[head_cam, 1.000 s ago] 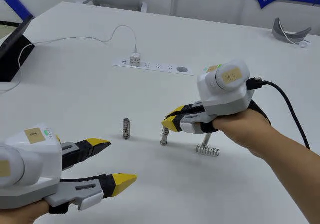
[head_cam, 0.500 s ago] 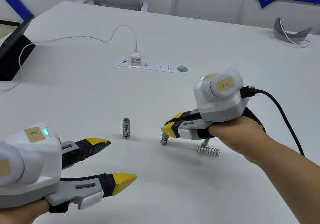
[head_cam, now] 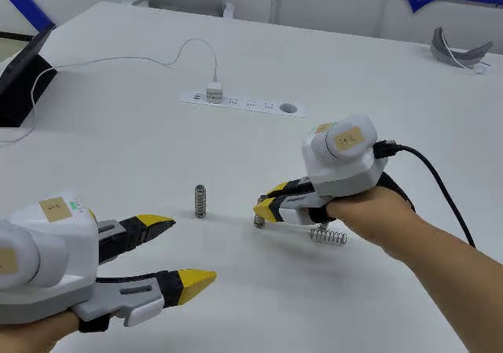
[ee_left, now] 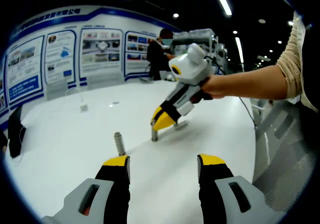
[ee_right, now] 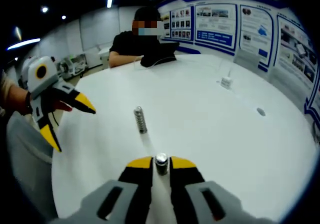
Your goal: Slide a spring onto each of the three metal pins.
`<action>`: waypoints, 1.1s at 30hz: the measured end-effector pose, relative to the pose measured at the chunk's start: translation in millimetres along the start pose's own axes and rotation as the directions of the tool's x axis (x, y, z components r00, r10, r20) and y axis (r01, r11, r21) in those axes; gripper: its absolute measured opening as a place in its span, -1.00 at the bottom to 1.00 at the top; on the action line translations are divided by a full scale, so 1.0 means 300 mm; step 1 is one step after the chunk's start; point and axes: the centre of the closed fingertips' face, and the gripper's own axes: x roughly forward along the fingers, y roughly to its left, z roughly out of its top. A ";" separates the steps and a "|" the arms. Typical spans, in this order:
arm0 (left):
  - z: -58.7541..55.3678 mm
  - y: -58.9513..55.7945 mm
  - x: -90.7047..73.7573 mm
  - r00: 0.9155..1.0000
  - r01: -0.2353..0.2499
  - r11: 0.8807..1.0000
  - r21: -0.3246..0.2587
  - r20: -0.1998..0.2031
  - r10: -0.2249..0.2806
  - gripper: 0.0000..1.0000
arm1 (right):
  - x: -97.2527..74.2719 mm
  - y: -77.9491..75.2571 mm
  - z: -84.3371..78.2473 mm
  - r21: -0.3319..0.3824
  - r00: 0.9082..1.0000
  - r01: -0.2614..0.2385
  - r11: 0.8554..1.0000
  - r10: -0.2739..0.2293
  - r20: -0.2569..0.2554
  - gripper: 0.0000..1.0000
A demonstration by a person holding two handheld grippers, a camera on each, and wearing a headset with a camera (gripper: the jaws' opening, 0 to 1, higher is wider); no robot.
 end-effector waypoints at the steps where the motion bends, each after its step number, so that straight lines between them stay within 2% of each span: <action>1: 0.001 0.000 0.002 1.000 0.001 1.000 0.000 0.000 -0.001 0.10 | -0.002 0.001 0.000 0.000 1.000 0.000 1.000 0.000 0.002 -0.71; 20: 0.011 0.004 0.026 1.000 0.017 1.000 0.005 0.001 -0.017 0.13 | -0.082 0.002 -0.010 -0.026 1.000 0.023 0.999 -0.022 0.009 -0.62; 33: 0.024 -0.004 0.037 0.999 0.032 0.999 0.018 0.002 -0.032 0.13 | -0.156 0.025 -0.045 -0.041 0.999 0.043 0.998 -0.042 0.008 -0.61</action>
